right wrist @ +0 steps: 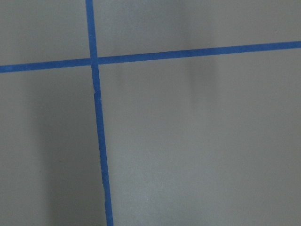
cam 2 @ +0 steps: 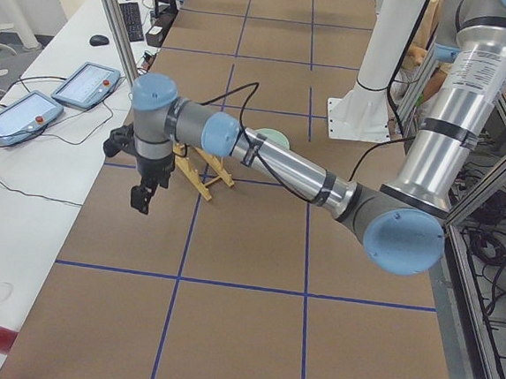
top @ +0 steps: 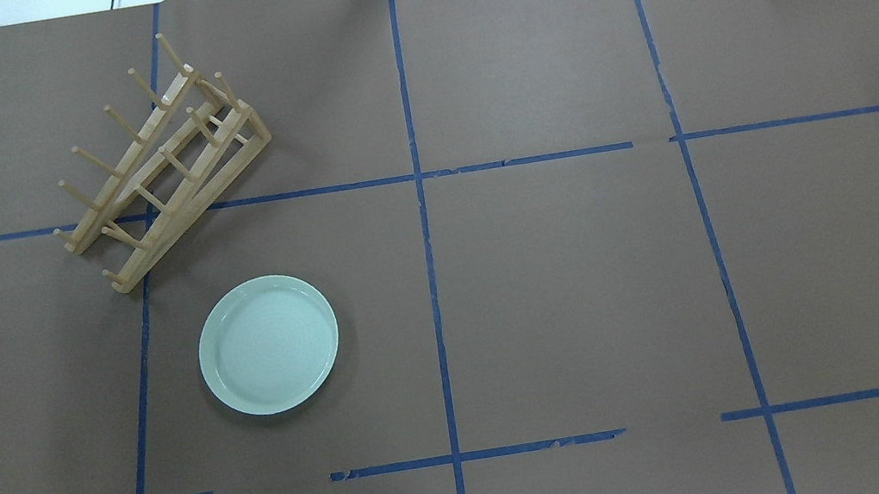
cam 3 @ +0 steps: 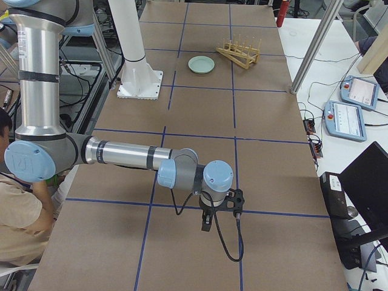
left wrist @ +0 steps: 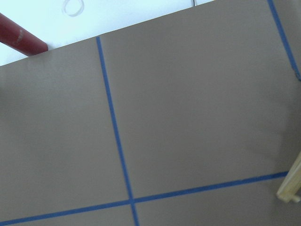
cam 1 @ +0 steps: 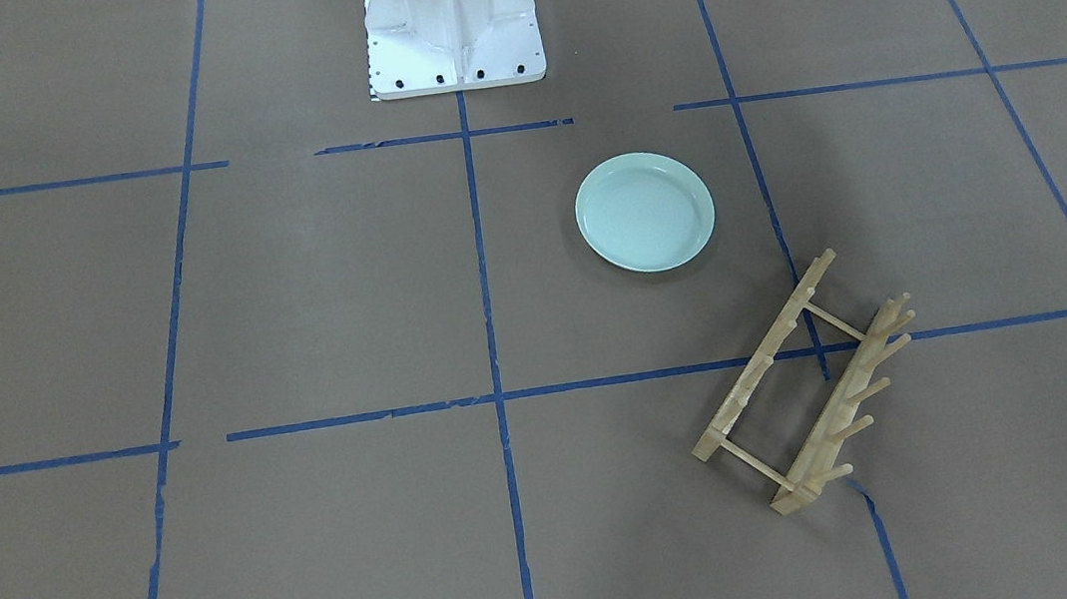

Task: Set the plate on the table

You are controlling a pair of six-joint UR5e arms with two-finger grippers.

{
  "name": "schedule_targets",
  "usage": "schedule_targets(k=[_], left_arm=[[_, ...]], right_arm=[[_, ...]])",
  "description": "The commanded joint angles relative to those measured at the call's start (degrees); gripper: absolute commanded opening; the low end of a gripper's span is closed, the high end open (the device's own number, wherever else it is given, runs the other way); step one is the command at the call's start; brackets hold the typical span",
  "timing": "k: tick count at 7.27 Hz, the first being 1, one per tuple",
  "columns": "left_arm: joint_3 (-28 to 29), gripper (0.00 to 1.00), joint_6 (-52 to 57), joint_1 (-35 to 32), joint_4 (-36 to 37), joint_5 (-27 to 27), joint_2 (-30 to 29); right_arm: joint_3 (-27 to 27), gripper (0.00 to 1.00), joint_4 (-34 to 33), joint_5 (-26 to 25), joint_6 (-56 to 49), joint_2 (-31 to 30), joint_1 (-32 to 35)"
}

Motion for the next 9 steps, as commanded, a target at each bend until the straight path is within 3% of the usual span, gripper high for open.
schedule_targets(k=[1,3,9], left_arm=[[1.21,1.0,7.67,-6.67,-6.43,-2.78,13.96],[0.84,1.0,-0.02,-6.5,-5.91,-2.87,13.95],[-2.06,1.0,-6.57,-1.67,-3.97,-5.24,13.94]], right_arm=[[0.0,1.0,0.0,0.0,0.0,0.07,0.0],[0.0,1.0,0.0,0.0,0.0,0.07,0.0],[0.0,1.0,0.0,0.0,0.0,0.07,0.0]])
